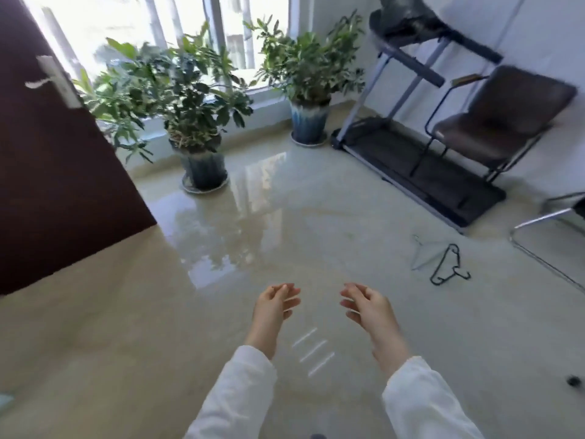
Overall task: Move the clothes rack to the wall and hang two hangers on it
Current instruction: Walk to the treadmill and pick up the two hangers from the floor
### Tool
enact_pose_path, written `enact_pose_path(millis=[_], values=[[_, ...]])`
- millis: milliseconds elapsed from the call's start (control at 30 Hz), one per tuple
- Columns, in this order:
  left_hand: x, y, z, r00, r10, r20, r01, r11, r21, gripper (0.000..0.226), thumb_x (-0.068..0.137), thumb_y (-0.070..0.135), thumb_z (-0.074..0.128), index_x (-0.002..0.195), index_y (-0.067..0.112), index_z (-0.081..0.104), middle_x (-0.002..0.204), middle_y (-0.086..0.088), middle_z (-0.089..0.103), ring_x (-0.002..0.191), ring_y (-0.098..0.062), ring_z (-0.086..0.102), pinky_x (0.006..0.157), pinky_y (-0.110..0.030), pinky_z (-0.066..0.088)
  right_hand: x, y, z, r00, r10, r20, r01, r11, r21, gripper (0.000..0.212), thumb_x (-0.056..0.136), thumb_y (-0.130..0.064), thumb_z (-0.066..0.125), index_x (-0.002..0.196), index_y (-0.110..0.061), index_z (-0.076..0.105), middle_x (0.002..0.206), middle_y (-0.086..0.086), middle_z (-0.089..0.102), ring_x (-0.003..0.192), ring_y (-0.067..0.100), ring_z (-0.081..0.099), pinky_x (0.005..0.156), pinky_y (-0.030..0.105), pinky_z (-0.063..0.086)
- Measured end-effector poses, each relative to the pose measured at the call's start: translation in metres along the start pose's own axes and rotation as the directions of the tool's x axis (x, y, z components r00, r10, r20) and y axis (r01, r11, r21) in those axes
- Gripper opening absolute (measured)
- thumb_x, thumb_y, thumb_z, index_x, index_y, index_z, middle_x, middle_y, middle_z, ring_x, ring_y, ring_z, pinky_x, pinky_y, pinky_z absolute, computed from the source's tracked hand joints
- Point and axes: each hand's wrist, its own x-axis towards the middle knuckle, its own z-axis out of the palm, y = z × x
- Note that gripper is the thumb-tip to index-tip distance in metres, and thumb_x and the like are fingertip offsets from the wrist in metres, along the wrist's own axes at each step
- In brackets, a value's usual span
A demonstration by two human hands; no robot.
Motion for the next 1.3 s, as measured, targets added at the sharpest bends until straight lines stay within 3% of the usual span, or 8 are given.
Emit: enact_pose_path(millis=[133,233,500,600,733,933,1100,1300], values=[[0.01,-0.004,0.1,0.985,-0.032,0.171,0.017,0.996,0.089,0.023,0.095,0.013,0.039,0.081,0.019,0.057,0.082,0.005,0.063,0.072,-0.011,0.059,0.066,-0.022,0.04,0.025,-0.005,-0.087,0.982,0.024,-0.188,-0.007,0.996,0.093,0.011,0.089,-0.019,0.053,0.078,-0.018,0.057,0.077,-0.002,0.061,0.068,0.009,0.057,0.059,0.02,0.043],[0.023,-0.002,0.152,0.967,-0.05,0.251,0.012,0.988,0.151,0.02,0.095,0.013,0.04,0.086,0.016,0.057,0.081,0.004,0.062,0.071,-0.01,0.057,0.065,-0.021,0.039,0.037,-0.007,-0.126,0.96,0.04,-0.276,-0.001,0.99,0.14,0.008,0.088,-0.019,0.055,0.081,-0.018,0.059,0.076,-0.002,0.061,0.068,0.009,0.057,0.057,0.019,0.043],[0.088,0.004,0.301,0.893,-0.144,0.426,0.002,0.949,0.315,0.023,0.095,0.015,0.041,0.077,0.019,0.056,0.079,0.004,0.062,0.069,-0.01,0.056,0.063,-0.021,0.039,0.102,-0.017,-0.229,0.862,0.13,-0.49,0.015,0.959,0.282,0.013,0.089,-0.02,0.054,0.077,-0.018,0.056,0.078,0.001,0.06,0.071,0.012,0.057,0.061,0.022,0.044],[0.126,0.019,0.353,0.87,-0.143,0.472,-0.025,0.943,0.332,0.022,0.095,0.017,0.042,0.079,0.02,0.057,0.08,0.005,0.063,0.07,-0.01,0.058,0.063,-0.02,0.041,0.15,-0.04,-0.259,0.837,0.131,-0.531,0.042,0.953,0.301,0.012,0.089,-0.022,0.054,0.077,-0.02,0.057,0.08,0.001,0.06,0.073,0.011,0.058,0.061,0.021,0.045],[0.182,0.049,0.425,0.849,-0.146,0.507,-0.04,0.94,0.338,0.017,0.092,0.018,0.045,0.082,0.021,0.058,0.082,0.006,0.065,0.071,-0.009,0.059,0.066,-0.021,0.042,0.224,-0.082,-0.295,0.8,0.157,-0.579,0.052,0.944,0.327,0.013,0.089,-0.021,0.053,0.076,-0.019,0.056,0.077,-0.001,0.059,0.068,0.009,0.058,0.05,0.011,0.048],[0.254,0.087,0.529,0.818,-0.181,0.547,-0.04,0.93,0.366,0.012,0.092,0.018,0.045,0.093,0.014,0.056,0.081,0.007,0.064,0.071,-0.009,0.058,0.067,-0.02,0.041,0.319,-0.132,-0.346,0.776,0.189,-0.602,0.053,0.931,0.361,0.014,0.089,-0.021,0.053,0.076,-0.018,0.056,0.079,0.0,0.06,0.07,0.01,0.058,0.061,0.02,0.046],[0.292,0.098,0.598,0.798,-0.21,0.565,-0.059,0.906,0.419,0.016,0.092,0.017,0.045,0.081,0.02,0.056,0.08,0.007,0.063,0.07,-0.009,0.057,0.068,-0.021,0.041,0.37,-0.152,-0.392,0.728,0.238,-0.643,0.085,0.9,0.429,0.013,0.089,-0.021,0.054,0.076,-0.02,0.057,0.078,-0.001,0.061,0.07,0.01,0.058,0.064,0.02,0.047],[0.355,0.09,0.697,0.801,-0.216,0.558,-0.061,0.898,0.435,0.016,0.093,0.017,0.042,0.089,0.017,0.058,0.081,0.006,0.064,0.072,-0.01,0.058,0.068,-0.022,0.042,0.45,-0.161,-0.473,0.706,0.272,-0.654,0.07,0.892,0.447,0.009,0.088,-0.025,0.055,0.086,-0.017,0.058,0.082,-0.002,0.063,0.075,0.012,0.059,0.066,0.022,0.047]])
